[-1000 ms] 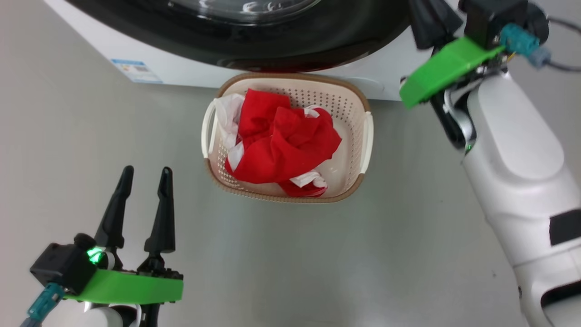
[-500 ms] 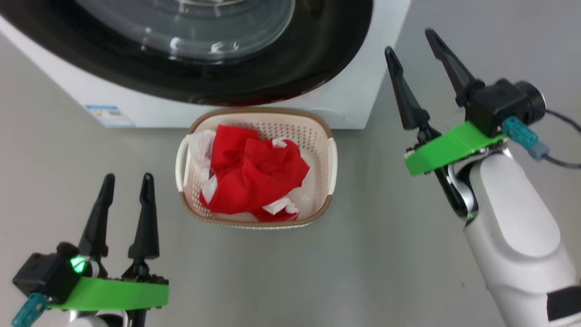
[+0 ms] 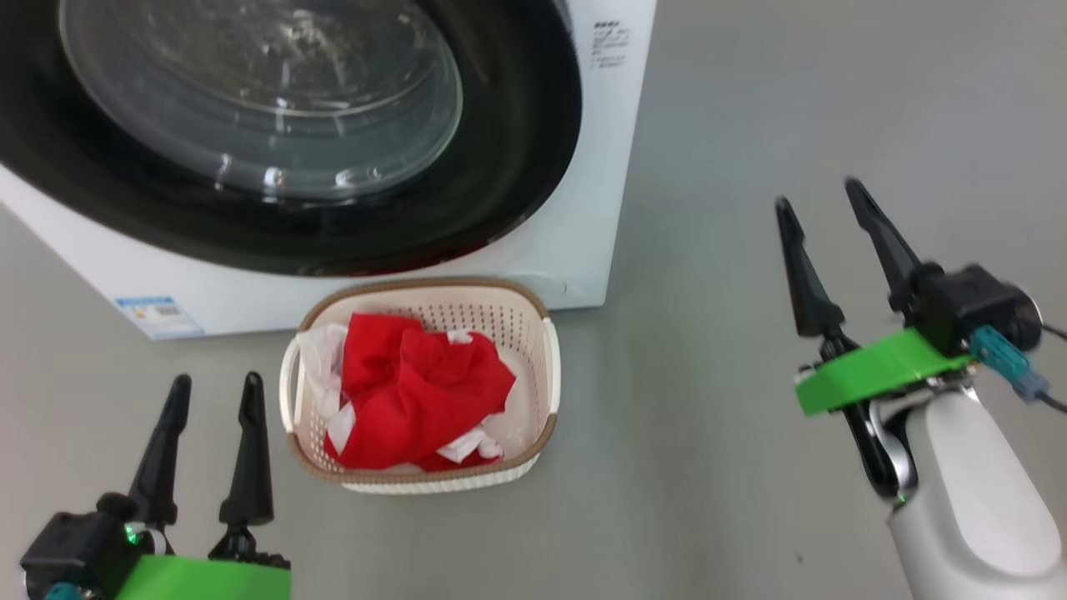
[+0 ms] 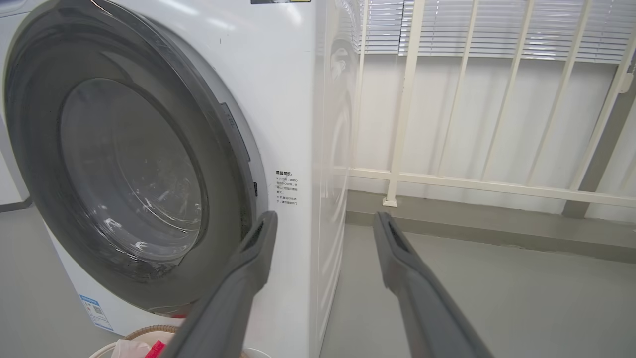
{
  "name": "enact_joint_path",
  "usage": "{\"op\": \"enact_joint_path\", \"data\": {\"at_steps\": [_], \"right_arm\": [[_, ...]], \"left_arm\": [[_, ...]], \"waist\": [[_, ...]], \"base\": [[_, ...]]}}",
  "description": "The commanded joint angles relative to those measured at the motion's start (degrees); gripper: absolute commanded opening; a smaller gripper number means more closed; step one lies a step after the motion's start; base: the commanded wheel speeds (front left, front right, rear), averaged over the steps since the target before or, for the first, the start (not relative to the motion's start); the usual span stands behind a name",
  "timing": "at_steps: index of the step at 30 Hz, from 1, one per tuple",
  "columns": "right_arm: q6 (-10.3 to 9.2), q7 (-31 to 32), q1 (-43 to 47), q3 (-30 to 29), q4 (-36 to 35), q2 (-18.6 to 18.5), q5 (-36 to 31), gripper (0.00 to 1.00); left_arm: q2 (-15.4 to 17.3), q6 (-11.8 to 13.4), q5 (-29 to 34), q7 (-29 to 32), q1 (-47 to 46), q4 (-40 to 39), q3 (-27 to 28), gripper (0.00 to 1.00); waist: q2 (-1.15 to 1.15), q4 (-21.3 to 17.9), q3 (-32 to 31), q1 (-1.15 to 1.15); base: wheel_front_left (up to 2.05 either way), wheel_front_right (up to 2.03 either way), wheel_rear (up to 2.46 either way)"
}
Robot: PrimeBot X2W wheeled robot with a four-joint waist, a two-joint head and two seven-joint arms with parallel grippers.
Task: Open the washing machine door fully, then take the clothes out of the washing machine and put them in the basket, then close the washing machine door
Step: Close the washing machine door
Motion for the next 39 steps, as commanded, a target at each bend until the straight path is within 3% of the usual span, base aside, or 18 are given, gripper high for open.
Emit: {"op": "enact_joint_path", "data": {"at_steps": [1,14,39], "right_arm": [[-0.06,-0.3,1.1,0.4,-1.8,0.5,-0.5,1.00],[-0.06,-0.3,13.5,-0.8,-5.6,0.5,-0.4,1.00],[-0.06,-0.3,22.2,1.2,-9.1,0.5,-1.9,1.00]], "left_arm": [[1.1,-0.3,0.7,-0.4,0.2,-1.2,2.2,1.00],[1.0,-0.2,2.5,-0.4,6.5,0.4,3.2,1.00],[0.1,0.9,3.2,-0.4,13.2,-0.7,5.4,1.00]], "waist": [[0.00,-1.6,-2.6,0.00],[0.00,-2.7,-10.3,0.00],[0.00,-4.1,-14.6,0.00]], "base": [[0.00,0.00,0.00],[0.00,0.00,0.00],[0.00,0.00,0.00]]}}
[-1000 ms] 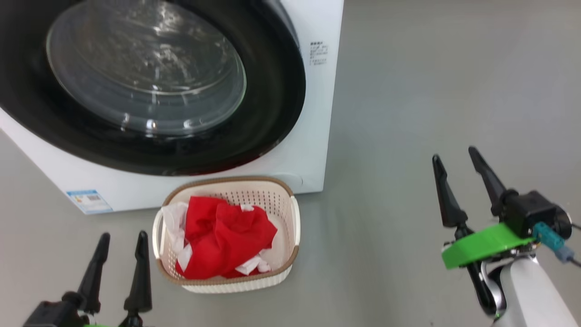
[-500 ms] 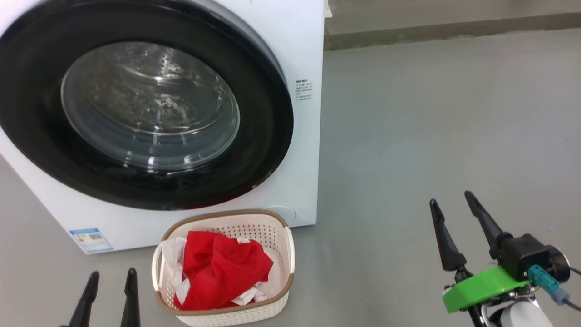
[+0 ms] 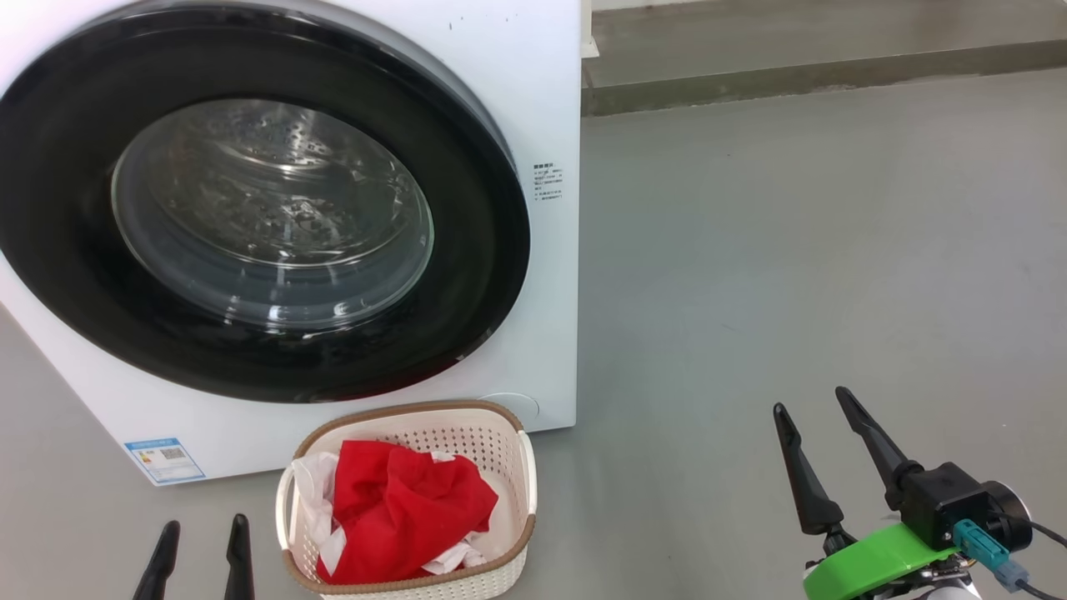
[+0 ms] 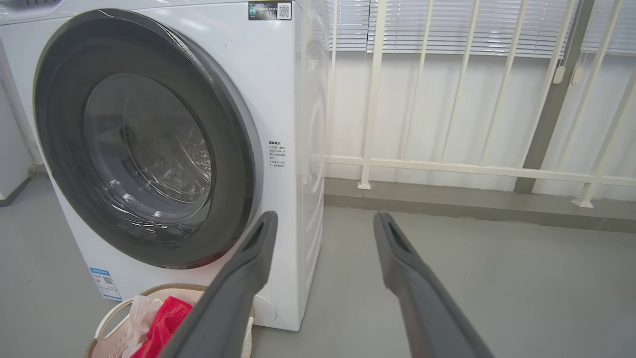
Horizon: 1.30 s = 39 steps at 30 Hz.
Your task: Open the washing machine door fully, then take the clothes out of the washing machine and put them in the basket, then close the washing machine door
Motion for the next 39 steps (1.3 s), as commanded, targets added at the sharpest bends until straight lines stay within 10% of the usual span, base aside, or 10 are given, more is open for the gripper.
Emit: {"op": "enact_joint_path", "data": {"at_steps": [1,12,13,39], "right_arm": [[-0.06,-0.4,-1.0,1.7,-1.7,-0.1,-0.5,1.00],[-0.06,-0.4,-1.2,2.0,-1.3,-0.1,-0.3,1.00],[0.00,0.0,0.1,0.4,0.1,0.0,0.0,0.00],[-0.01,3.4,0.8,-0.7,2.9,0.1,13.9,0.00]], "left_arm": [[0.3,0.3,0.4,-0.4,-0.5,-1.8,2.2,1.00],[0.7,1.0,0.9,0.1,0.0,-1.6,1.7,1.00],[0.2,0.8,0.5,0.4,0.9,-0.2,-0.2,0.00],[-1.2,0.6,-12.3,3.9,-1.7,4.1,-0.7,0.00]], "waist": [[0.00,0.0,0.0,0.00],[0.00,-0.1,0.0,0.00],[0.00,-0.1,0.0,0.00],[0.00,0.7,0.8,0.00]], "base": [[0.00,0.00,0.00],[0.00,0.00,0.00],[0.00,0.00,0.00],[0.00,0.00,0.00]]}}
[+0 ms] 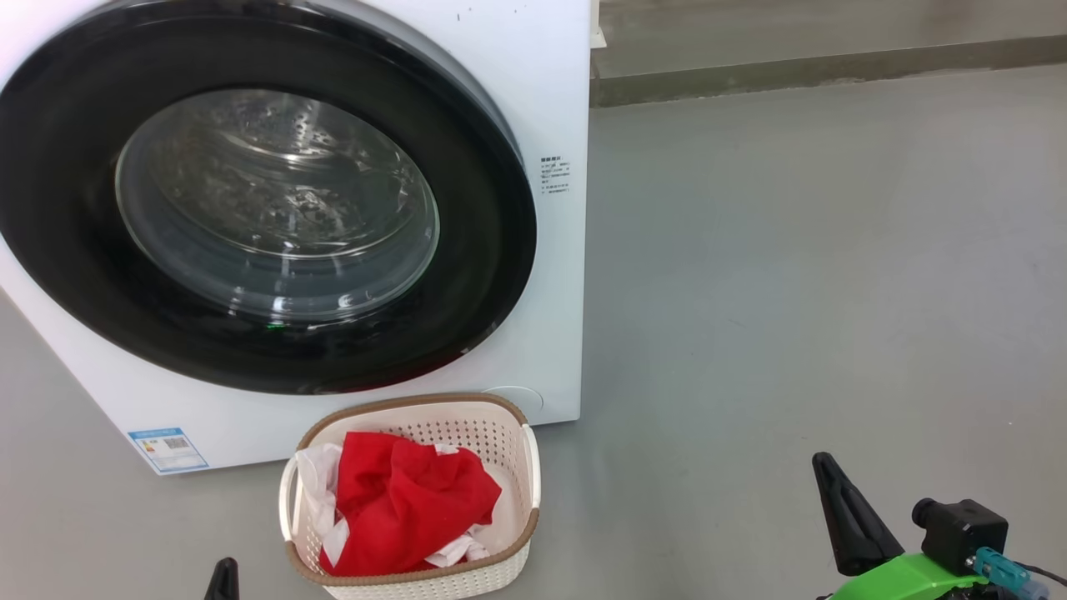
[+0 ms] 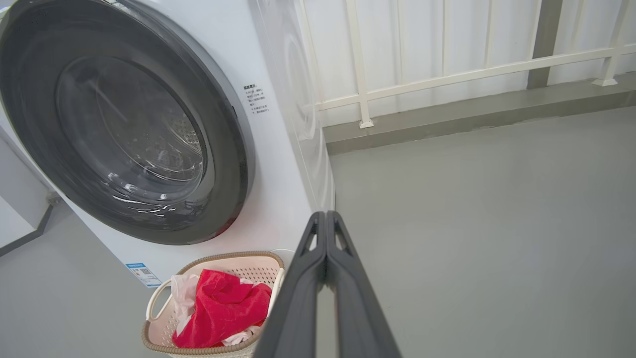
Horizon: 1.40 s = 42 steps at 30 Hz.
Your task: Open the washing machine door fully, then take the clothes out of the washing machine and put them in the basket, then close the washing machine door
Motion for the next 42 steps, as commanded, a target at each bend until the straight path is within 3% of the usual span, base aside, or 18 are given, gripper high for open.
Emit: {"op": "enact_joint_path", "data": {"at_steps": [1,42], "right_arm": [[-0.01,0.4,-2.7,-0.4,-1.7,-0.6,1.5,0.00],[-0.03,7.0,-4.8,-2.8,-2.3,-0.8,28.3,0.00]], "left_arm": [[0.6,-0.3,-1.4,0.2,-2.4,-1.0,0.3,0.00],[0.6,-0.9,-26.3,6.8,-7.5,0.9,0.2,0.00]], "waist": [[0.00,0.0,0.0,-0.01],[0.00,1.5,1.6,-0.01]], "base": [[0.00,0.00,0.00],[0.00,0.00,0.00]]}}
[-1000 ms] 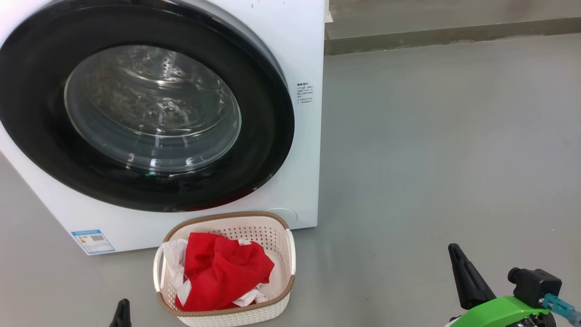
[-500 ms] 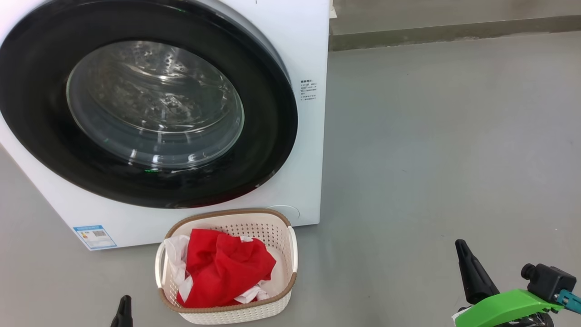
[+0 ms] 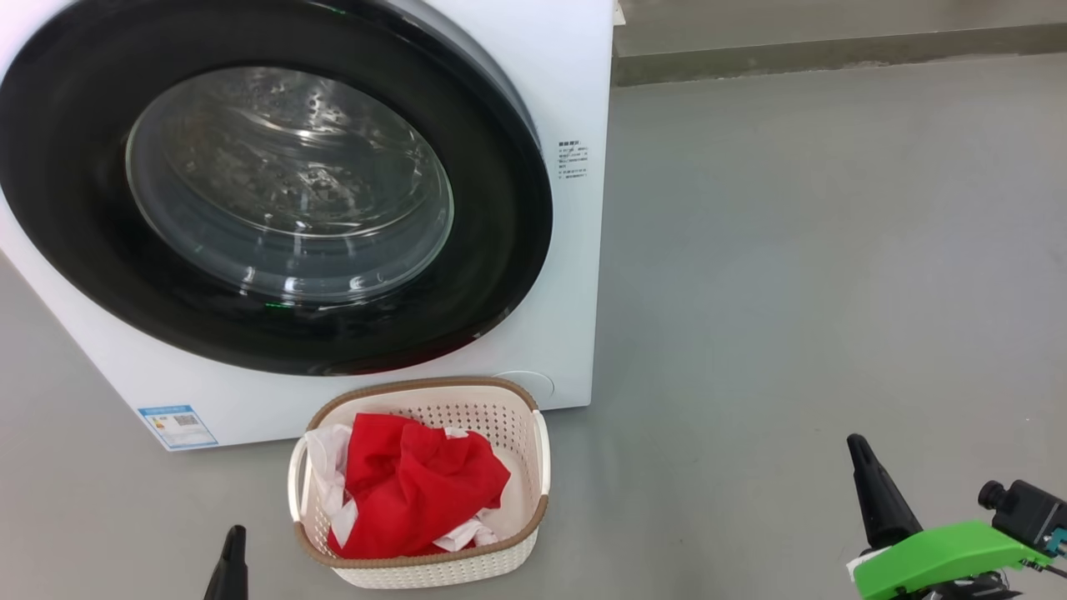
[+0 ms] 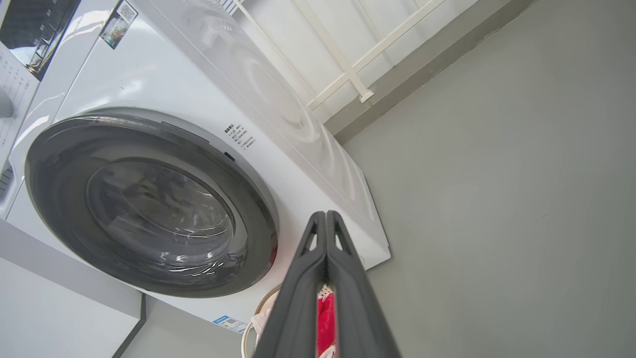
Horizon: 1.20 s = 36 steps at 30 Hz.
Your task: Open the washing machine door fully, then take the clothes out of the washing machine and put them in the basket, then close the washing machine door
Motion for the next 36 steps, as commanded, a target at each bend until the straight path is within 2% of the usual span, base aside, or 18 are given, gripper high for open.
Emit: {"op": "enact_joint_path", "data": {"at_steps": [1,36], "right_arm": [[-0.03,0.3,-3.3,0.2,-1.7,-0.8,2.0,0.00],[-0.05,6.2,-5.2,-2.0,-2.2,-0.9,25.3,0.00]], "left_arm": [[0.6,-0.4,-1.6,0.5,-2.6,-0.9,0.9,0.00],[0.6,-0.9,-23.4,6.2,-7.1,0.7,0.8,0.00]], "waist": [[0.00,0.1,0.1,-0.01],[0.00,1.4,1.4,-0.01]], "base": [[0.00,0.00,0.00],[0.00,0.00,0.00]]}}
